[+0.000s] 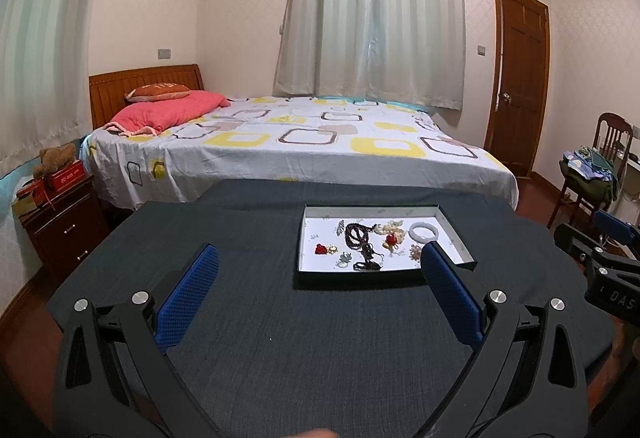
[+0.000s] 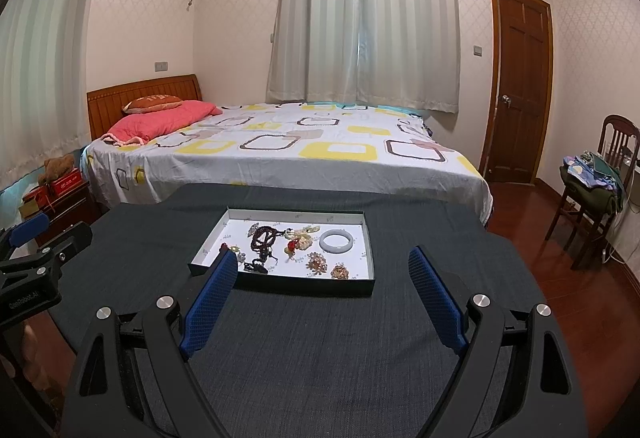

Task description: Organize jewelry

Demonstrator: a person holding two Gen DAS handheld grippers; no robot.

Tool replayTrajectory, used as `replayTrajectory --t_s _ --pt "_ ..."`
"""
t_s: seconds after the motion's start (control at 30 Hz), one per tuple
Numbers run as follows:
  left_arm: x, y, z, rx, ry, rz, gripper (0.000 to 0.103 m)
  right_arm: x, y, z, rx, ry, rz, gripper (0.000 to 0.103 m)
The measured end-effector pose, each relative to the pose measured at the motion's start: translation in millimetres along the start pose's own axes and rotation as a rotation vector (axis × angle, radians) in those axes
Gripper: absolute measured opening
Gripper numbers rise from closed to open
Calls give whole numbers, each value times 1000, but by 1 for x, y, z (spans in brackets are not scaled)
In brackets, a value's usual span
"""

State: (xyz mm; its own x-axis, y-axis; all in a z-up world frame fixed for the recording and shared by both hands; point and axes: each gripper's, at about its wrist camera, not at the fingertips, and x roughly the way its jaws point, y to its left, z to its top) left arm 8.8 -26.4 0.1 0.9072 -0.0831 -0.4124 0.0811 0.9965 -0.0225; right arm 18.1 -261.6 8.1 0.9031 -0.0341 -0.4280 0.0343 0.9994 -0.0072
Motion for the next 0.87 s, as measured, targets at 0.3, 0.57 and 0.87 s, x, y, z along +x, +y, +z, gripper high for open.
replayTrajectory --t_s 0.3,0.57,0.87 --pt "2 0 2 -14 2 11 99 2 0 -6 3 9 4 84" --pt "9 2 -1 -6 15 -1 99 6 -1 -8 3 19 5 84" --pt "52 17 -17 -1 141 30 99 25 -10 -18 23 61 -7 84"
